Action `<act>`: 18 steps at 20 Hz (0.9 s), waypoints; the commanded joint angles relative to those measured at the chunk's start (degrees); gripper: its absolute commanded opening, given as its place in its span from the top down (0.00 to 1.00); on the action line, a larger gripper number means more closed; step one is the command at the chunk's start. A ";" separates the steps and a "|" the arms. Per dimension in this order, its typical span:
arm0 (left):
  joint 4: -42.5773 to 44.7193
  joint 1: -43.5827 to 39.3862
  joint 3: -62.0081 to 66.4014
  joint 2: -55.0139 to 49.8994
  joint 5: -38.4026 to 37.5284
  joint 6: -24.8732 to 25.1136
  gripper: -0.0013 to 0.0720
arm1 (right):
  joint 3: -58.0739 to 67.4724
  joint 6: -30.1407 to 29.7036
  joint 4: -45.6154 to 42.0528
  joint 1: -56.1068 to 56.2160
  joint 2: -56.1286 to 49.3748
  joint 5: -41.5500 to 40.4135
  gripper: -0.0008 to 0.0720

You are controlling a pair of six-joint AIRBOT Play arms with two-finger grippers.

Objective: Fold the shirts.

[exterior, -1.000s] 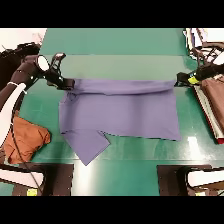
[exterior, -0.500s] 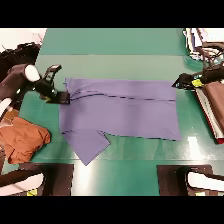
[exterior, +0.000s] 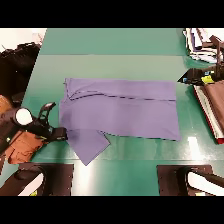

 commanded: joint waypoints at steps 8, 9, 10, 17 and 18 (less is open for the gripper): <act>-12.41 0.02 -8.35 1.75 16.79 -0.70 0.70 | 0.02 0.00 0.52 0.09 0.55 1.25 0.47; -12.44 0.02 -7.89 1.75 16.68 -0.70 0.89 | 0.00 0.00 0.48 0.09 0.76 2.38 0.47; -12.44 0.02 -7.10 1.75 16.04 -0.46 0.94 | 0.00 0.00 0.00 -0.33 0.94 3.76 0.47; -12.46 0.02 1.64 1.75 10.51 3.78 0.95 | -19.87 0.07 -9.22 -13.75 9.16 9.53 0.47; -12.46 0.02 2.05 1.75 10.64 3.78 0.95 | -25.09 0.07 -9.49 -16.81 10.38 9.44 0.46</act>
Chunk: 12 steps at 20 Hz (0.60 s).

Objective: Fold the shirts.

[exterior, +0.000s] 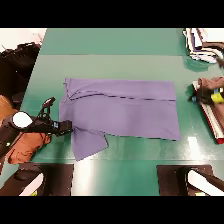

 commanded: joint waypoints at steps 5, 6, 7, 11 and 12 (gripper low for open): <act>-0.11 0.07 2.36 0.04 0.74 1.14 0.95 | -30.77 -1.14 3.48 -18.27 3.04 -2.95 0.46; -0.11 0.07 2.36 0.04 0.74 1.11 0.95 | -32.54 -1.95 5.62 -18.43 1.92 -3.78 0.46; -0.11 0.07 2.36 0.04 0.70 1.11 0.95 | -33.86 -2.32 7.87 -18.25 0.63 -4.76 0.46; -0.04 0.07 2.36 0.04 0.59 1.11 0.95 | -33.94 -2.91 10.21 -12.87 -2.78 -8.59 0.57; -0.02 0.07 2.36 0.04 0.52 1.14 0.95 | -33.18 -2.91 10.16 -10.99 -3.04 -8.52 0.65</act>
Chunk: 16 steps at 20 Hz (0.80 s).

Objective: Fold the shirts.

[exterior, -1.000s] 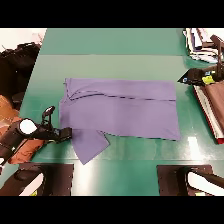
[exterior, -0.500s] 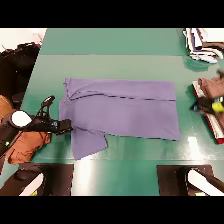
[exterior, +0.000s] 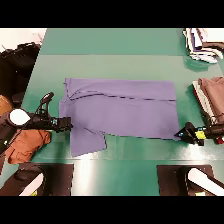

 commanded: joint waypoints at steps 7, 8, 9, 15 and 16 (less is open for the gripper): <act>4.22 0.04 1.92 3.32 -8.15 -0.02 0.95 | 7.17 -0.70 -7.87 9.66 7.89 3.93 0.97; 4.35 0.04 1.92 5.81 -8.85 -0.52 0.95 | 7.93 -0.70 -9.60 9.84 10.05 5.92 0.97; 4.24 0.04 1.92 8.09 -10.38 -0.68 0.95 | 8.41 -0.70 -9.75 9.84 12.24 7.48 0.97; 1.81 0.04 5.55 14.88 -23.82 -3.06 0.95 | 8.70 -0.68 -9.57 9.07 23.96 11.76 0.97; 2.99 0.04 7.21 14.73 -21.29 -3.02 0.95 | 8.72 -0.66 -9.60 9.44 24.20 11.26 0.97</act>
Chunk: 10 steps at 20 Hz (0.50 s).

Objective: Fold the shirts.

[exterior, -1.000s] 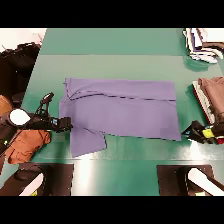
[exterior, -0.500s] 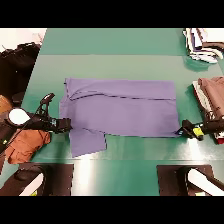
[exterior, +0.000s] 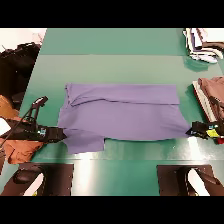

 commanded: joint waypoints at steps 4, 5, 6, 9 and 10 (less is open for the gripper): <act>6.95 0.07 10.34 -7.02 8.09 2.36 0.95 | 6.99 0.31 -0.42 4.09 -3.87 -1.97 0.97; 7.21 0.07 11.98 -10.47 10.01 3.80 0.95 | 9.77 0.31 -0.42 5.18 -6.84 -3.52 0.97; 7.19 0.07 13.73 -14.56 12.90 5.42 0.95 | 13.05 0.31 -0.39 6.32 -10.62 -5.07 0.97; 7.23 0.07 19.76 -26.93 22.71 6.67 0.95 | 22.99 0.33 -0.26 8.94 -22.93 -7.17 0.97; 7.21 0.07 21.99 -30.64 25.14 6.67 0.95 | 26.38 0.33 0.17 9.55 -27.08 -7.23 0.97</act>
